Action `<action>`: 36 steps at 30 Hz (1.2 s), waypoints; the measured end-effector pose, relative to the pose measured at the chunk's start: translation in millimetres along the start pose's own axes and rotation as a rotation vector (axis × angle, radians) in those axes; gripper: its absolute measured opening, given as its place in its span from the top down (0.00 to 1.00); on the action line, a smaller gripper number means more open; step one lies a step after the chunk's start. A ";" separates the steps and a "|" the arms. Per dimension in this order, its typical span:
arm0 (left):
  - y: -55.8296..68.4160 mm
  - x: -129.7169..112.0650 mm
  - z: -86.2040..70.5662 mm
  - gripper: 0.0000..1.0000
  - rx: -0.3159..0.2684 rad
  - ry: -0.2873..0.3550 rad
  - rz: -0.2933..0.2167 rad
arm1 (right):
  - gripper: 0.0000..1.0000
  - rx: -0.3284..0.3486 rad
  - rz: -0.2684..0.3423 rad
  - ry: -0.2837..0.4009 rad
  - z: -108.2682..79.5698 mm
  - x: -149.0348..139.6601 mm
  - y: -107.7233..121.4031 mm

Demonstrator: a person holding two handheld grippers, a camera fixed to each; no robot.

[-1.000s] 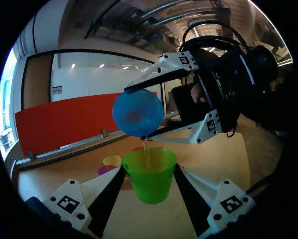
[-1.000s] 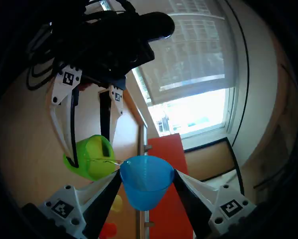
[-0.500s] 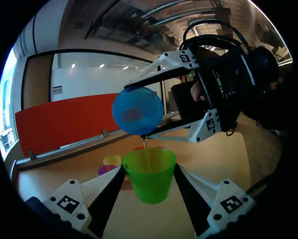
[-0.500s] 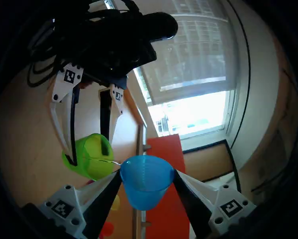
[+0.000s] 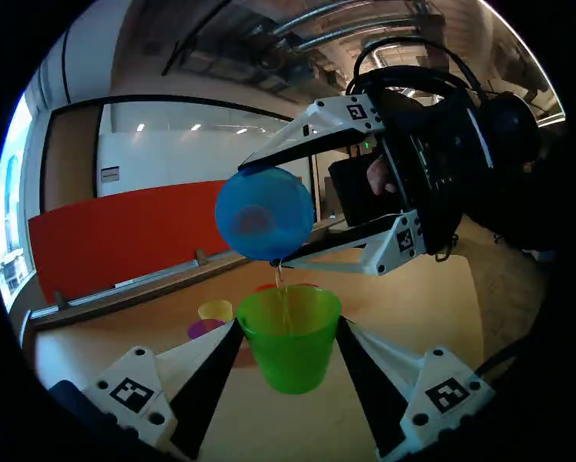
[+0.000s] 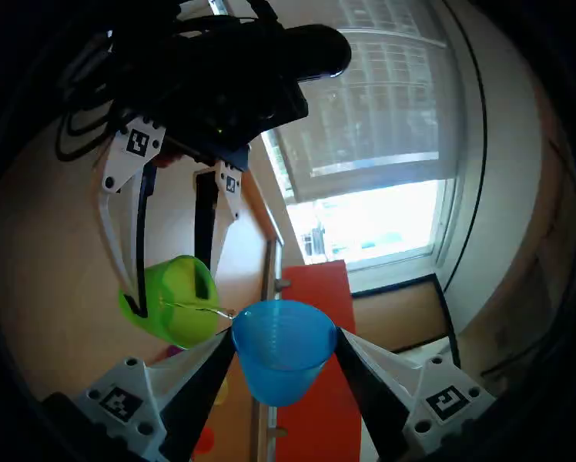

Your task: Pour water

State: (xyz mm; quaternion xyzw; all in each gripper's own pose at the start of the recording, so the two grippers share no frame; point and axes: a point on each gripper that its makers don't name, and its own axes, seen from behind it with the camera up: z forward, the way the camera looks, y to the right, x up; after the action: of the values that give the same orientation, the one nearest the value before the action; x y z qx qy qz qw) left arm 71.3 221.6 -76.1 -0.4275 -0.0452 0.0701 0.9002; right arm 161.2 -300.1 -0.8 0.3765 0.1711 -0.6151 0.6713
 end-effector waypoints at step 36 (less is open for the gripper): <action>-2.0 0.6 0.7 0.14 0.001 0.004 -0.004 | 0.07 -0.007 -0.079 -0.010 -1.5 4.2 -1.4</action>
State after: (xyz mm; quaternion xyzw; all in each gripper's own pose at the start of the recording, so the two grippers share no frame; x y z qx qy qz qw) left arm 72.0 221.0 -74.1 -0.4269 -0.0442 0.0675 0.9007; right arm 161.1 -301.8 -5.1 0.3640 0.1845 -0.6426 0.6484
